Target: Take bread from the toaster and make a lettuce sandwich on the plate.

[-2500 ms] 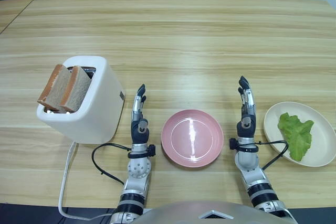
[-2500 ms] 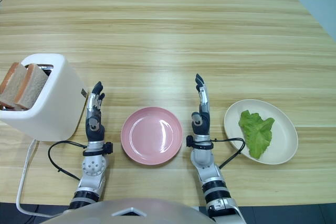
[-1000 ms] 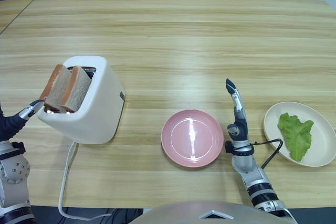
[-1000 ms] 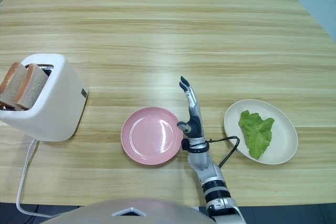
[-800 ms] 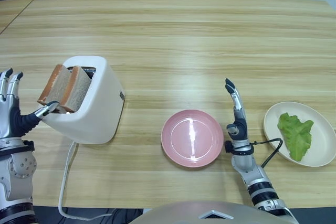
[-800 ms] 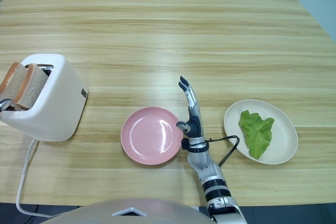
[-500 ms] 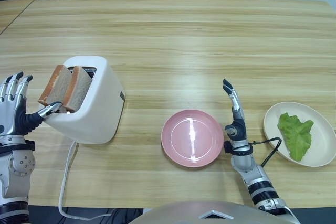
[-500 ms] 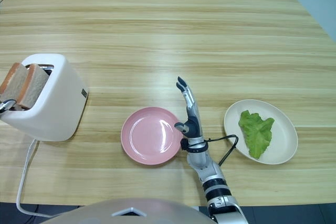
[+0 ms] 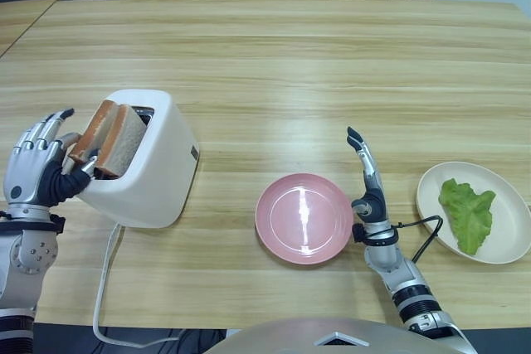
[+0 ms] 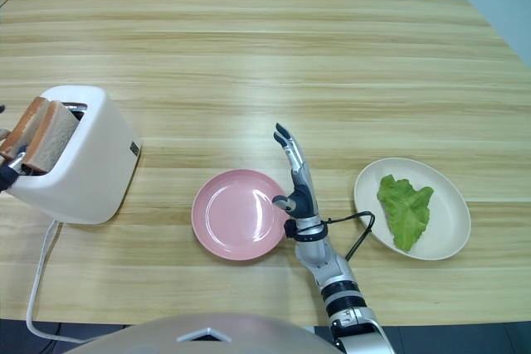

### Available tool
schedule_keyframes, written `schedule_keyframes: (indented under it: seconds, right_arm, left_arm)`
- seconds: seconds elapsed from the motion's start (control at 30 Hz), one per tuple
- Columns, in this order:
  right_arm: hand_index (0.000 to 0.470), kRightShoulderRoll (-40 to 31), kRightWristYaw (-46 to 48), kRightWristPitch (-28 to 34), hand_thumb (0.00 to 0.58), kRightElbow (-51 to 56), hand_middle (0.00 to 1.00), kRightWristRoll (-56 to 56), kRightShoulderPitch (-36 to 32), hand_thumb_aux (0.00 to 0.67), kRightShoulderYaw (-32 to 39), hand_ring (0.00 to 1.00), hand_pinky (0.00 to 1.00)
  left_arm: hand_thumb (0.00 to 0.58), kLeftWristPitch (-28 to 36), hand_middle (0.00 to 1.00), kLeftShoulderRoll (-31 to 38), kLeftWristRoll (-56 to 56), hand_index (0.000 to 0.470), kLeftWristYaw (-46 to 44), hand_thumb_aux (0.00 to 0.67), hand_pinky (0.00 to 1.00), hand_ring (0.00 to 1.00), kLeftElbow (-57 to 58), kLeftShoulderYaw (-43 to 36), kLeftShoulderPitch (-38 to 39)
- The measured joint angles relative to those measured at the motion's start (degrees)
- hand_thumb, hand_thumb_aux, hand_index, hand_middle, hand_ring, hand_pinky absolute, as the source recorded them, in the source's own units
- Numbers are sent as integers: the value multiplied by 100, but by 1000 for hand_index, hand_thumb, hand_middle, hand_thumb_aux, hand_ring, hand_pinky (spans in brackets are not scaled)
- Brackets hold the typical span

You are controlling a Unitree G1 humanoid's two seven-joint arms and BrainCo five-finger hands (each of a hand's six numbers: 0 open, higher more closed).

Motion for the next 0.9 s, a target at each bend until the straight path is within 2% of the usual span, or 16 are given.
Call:
schedule_keyframes:
  seconds: [0.2, 0.5, 0.73, 0.83, 0.9]
  right_arm:
    - [0, -1, -34, 25, 0, 52, 0, 3, -69, 0, -4, 0, 0]
    - [0, 6, -203, 111, 0, 138, 0, 19, -140, 0, -34, 0, 0]
    - [0, 22, -248, 200, 0, 206, 0, 103, -200, 0, -107, 0, 0]
    - [0, 22, -243, 205, 0, 208, 0, 165, -203, 0, -121, 0, 0]
    - [0, 19, -222, 210, 0, 181, 0, 226, -194, 0, -142, 0, 0]
  left_arm:
    - [580, 505, 1000, -360, 115, 470, 761, 670, 1000, 1000, 69, 122, -379]
    - [580, 436, 1000, -752, -332, 470, 1701, 670, 1000, 1000, 606, 238, -1309]
    - [580, 84, 1000, -1410, -2052, 470, 1622, 670, 1000, 1000, 392, 803, -2007]
    - [580, 4, 1000, -1751, -2727, 470, 1375, 670, 1000, 1000, -175, 994, -2020]
    - [580, -4, 1000, -1925, -3199, 470, 1072, 670, 1000, 1000, -959, 1014, -1960]
